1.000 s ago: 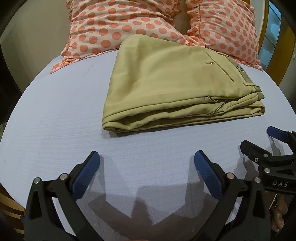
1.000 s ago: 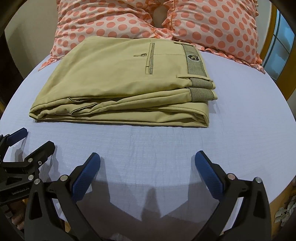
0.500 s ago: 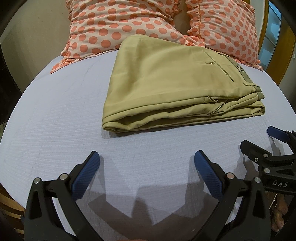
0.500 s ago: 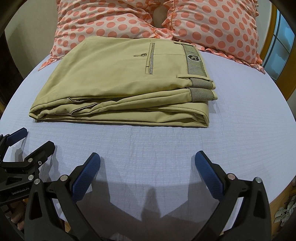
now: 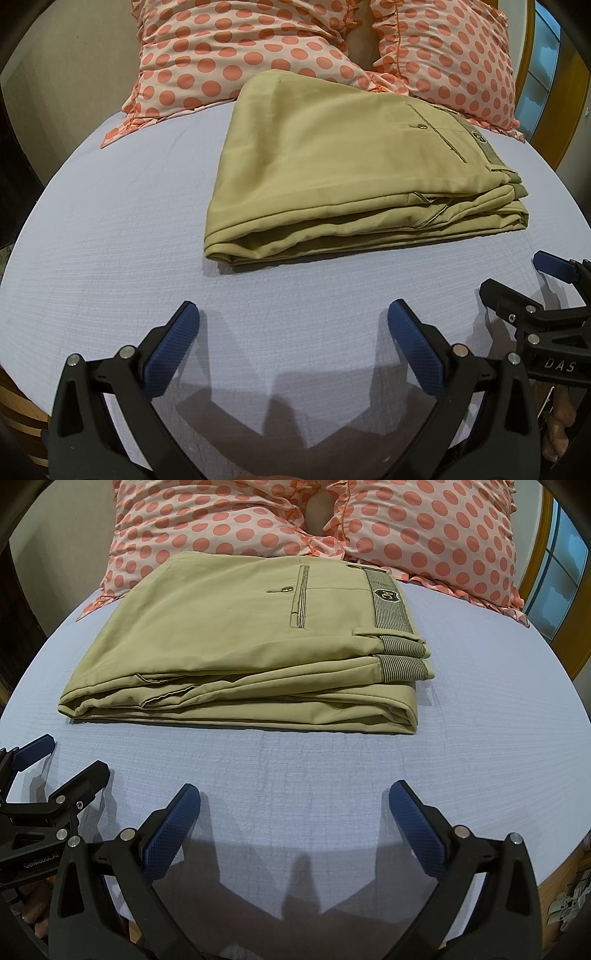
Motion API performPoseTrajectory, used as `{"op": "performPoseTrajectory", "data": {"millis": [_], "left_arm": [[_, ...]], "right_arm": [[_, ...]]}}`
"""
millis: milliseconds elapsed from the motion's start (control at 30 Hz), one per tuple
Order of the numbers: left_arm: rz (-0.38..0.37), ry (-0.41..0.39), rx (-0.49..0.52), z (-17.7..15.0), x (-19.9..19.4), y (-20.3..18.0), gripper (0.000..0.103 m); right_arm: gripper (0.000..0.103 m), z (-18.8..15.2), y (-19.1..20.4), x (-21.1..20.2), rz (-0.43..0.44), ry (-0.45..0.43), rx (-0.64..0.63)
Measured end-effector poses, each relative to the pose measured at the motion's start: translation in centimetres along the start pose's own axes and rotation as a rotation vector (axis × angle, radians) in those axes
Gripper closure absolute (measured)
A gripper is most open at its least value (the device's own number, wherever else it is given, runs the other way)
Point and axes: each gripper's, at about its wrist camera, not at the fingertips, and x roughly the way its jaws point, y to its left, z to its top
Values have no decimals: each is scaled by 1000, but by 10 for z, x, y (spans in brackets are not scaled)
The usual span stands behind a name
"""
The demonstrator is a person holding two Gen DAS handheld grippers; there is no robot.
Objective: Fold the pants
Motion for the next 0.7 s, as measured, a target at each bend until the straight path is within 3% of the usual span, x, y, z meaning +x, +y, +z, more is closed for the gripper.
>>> {"op": "performPoseTrajectory", "data": {"millis": [700], "left_arm": [[3,8,-4,2,-1,-4,2]], "right_arm": [[1,-1,1,0,0,0,1]]}}
